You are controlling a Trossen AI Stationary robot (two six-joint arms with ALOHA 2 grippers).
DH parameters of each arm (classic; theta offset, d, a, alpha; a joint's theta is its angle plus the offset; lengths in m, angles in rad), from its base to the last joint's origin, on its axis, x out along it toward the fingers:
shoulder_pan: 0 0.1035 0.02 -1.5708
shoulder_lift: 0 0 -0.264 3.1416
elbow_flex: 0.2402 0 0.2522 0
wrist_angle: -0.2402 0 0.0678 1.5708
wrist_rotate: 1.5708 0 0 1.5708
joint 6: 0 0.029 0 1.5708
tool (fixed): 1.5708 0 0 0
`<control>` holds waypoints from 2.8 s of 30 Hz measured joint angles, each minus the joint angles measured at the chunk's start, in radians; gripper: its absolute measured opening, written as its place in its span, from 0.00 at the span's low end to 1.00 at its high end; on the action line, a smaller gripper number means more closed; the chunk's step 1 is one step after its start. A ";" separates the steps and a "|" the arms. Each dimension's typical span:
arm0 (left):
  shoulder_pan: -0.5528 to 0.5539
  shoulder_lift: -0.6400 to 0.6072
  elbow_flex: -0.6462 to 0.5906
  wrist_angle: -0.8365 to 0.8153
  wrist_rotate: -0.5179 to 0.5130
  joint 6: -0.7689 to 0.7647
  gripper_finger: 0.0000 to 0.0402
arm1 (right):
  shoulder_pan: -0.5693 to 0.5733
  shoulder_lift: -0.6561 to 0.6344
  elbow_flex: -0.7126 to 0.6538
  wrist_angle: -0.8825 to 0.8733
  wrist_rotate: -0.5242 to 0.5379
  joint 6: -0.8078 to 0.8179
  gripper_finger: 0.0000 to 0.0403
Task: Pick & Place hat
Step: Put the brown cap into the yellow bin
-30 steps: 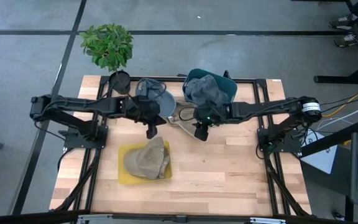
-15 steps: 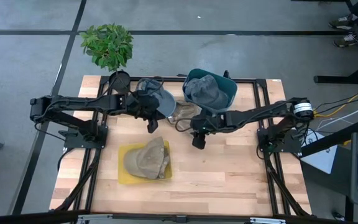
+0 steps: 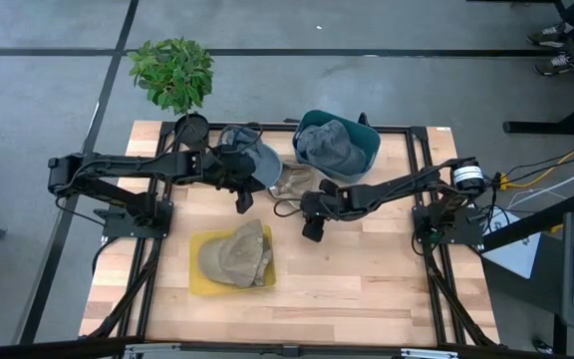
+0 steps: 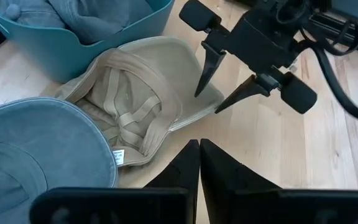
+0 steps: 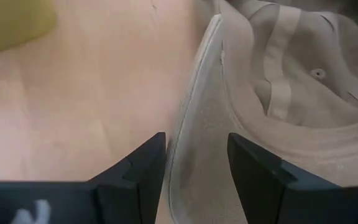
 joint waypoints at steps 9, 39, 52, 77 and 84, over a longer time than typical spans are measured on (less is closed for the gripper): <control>0.000 0.000 0.000 0.000 0.000 0.026 0.03 | 0.001 0.008 0.000 -0.006 0.046 0.094 0.38; 0.005 -0.050 0.019 -0.006 0.051 0.188 0.03 | -0.056 -0.229 0.043 -0.058 -0.055 0.173 0.03; 0.005 -0.052 0.019 -0.044 0.050 0.217 0.03 | -0.057 -0.162 0.043 -0.045 -0.224 0.236 0.25; 0.075 -0.051 0.019 -0.095 0.071 0.254 0.02 | -0.055 0.044 0.043 -0.057 -0.069 0.178 0.70; 0.095 -0.051 0.019 -0.105 0.072 0.254 0.02 | -0.054 0.045 0.043 -0.075 -0.008 0.227 0.62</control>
